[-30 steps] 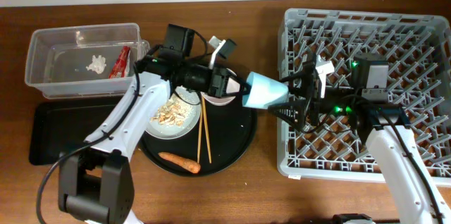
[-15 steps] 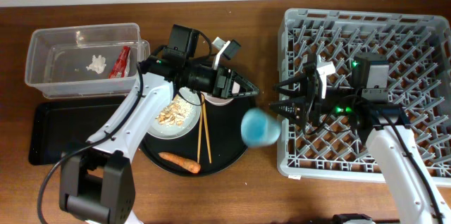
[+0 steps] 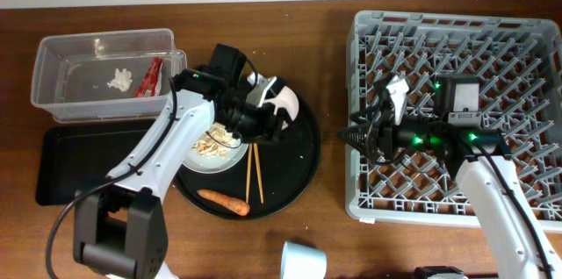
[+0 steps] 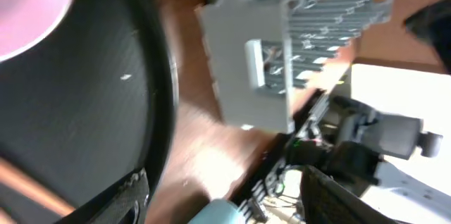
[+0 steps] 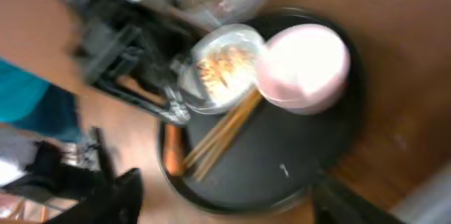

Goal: Sort waste into correct bins and load items into the dishwasher rack

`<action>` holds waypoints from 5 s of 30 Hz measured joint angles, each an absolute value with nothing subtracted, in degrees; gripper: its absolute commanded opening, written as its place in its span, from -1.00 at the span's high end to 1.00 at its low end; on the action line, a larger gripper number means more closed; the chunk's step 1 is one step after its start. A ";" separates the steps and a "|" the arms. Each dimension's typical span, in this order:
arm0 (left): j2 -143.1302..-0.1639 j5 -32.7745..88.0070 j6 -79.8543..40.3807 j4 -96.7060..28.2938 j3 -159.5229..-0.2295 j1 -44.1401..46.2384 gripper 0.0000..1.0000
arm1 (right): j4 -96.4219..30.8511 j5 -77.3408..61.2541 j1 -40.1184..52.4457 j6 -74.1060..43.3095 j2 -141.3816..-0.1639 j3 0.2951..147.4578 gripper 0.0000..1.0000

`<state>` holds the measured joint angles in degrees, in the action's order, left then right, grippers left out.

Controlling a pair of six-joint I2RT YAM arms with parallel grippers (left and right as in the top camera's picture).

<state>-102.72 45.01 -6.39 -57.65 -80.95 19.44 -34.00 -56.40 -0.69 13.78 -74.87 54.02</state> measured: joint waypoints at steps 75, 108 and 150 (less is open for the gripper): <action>-102.08 47.62 -21.08 -43.70 -55.90 42.33 1.00 | -54.96 -30.39 -15.94 6.39 -73.01 58.30 -0.61; -96.05 23.57 -20.60 -46.98 -67.53 31.35 0.68 | -55.11 -30.39 -15.94 6.44 -73.01 58.30 -0.61; -96.18 31.51 -12.14 -46.39 -84.49 16.21 1.00 | -47.05 -38.65 -15.99 7.55 -72.99 58.39 -0.90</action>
<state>-96.18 31.51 -12.14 -46.39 -84.49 16.21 -47.05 -38.65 -15.99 7.55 -72.99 58.39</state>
